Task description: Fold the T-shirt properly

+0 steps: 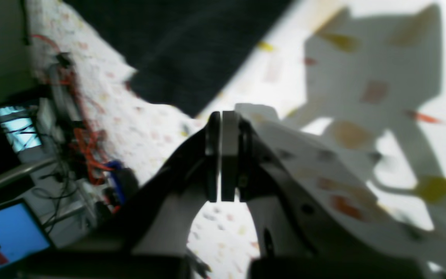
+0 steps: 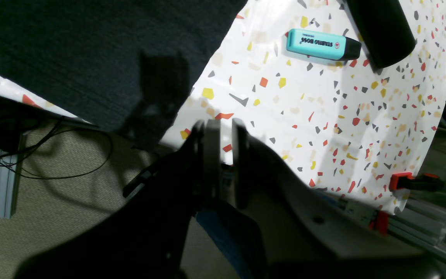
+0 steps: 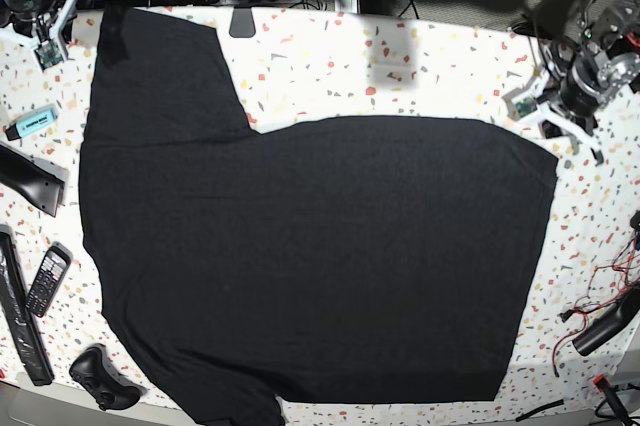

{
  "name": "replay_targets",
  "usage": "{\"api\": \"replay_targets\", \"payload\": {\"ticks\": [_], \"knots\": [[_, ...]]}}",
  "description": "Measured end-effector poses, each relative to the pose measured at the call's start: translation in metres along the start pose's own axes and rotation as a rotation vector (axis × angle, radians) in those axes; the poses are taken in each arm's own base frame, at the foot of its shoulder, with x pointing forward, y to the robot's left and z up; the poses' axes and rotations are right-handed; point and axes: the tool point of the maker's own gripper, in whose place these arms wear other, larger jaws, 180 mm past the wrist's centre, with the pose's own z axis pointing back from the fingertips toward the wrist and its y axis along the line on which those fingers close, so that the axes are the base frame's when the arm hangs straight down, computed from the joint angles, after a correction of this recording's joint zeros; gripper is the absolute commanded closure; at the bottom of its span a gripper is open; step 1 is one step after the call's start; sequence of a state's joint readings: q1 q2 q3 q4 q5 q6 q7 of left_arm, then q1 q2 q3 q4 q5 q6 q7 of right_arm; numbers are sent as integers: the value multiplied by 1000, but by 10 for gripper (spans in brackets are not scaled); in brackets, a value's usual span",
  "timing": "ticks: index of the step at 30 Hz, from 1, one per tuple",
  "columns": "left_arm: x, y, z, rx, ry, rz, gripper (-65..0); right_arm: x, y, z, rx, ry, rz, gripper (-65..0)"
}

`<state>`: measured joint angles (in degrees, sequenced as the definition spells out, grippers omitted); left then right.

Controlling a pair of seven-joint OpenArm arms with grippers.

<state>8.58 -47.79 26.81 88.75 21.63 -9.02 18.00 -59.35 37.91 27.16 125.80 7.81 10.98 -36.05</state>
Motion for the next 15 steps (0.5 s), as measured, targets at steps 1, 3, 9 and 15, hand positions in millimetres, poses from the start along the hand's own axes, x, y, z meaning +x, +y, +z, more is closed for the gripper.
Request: {"api": "replay_targets", "payload": {"ticks": [1,3,9,15], "knots": [[1,0,1,0,-3,0,0,0,0,0,1,0,0,-55],[4,8,1,25,0,-20,0,0,0,0,0,0,0,-56],[29,30,7,101,-74,-99,-322,0,0,0,0,0,1,-55],[41,55,-2,89,-122,-125,-320,0,0,0,1,0,0,-55]]}}
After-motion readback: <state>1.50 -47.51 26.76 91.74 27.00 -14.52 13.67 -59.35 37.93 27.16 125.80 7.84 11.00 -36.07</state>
